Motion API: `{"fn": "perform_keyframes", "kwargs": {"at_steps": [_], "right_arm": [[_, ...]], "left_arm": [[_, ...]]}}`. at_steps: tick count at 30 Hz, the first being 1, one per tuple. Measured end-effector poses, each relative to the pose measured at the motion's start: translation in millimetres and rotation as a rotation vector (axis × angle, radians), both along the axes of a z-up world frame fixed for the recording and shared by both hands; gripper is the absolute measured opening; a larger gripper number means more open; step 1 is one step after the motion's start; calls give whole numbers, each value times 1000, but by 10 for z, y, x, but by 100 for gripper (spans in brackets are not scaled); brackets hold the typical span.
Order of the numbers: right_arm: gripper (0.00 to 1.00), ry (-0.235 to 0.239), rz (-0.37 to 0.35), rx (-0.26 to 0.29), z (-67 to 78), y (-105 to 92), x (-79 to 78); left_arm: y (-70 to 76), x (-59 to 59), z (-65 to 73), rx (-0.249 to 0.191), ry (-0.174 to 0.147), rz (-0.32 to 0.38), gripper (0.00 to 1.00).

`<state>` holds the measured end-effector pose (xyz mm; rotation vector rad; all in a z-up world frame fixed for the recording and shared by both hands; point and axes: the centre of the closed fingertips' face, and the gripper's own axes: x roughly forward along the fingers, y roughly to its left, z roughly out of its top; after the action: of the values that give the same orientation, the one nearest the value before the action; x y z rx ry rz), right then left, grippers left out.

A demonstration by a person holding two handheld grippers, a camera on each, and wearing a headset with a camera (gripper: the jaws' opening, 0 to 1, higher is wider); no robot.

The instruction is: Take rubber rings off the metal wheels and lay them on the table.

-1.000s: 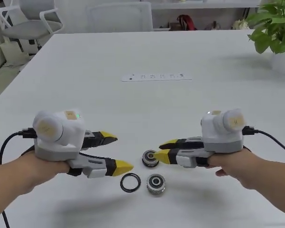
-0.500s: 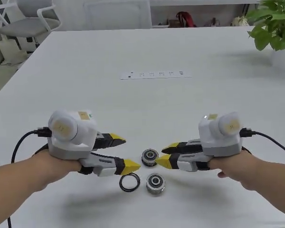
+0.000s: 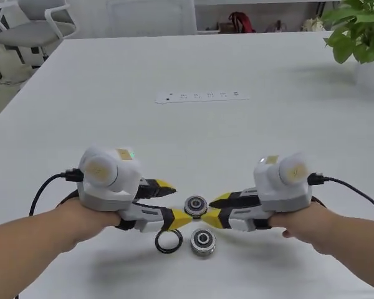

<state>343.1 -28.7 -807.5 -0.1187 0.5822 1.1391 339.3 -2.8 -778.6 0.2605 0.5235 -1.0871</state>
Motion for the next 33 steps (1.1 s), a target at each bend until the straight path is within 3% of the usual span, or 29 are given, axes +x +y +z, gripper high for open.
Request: {"fn": "perform_keyframes", "kwargs": {"at_steps": [27, 33], "right_arm": [[13, -15, -21, 16, -11, 4, 24], [13, -11, -24, 21, -9, 1, 24]], "left_arm": [[-197, 101, -126, 34, 11, 5, 20], [-208, 131, -128, 48, -14, 11, 16]]}}
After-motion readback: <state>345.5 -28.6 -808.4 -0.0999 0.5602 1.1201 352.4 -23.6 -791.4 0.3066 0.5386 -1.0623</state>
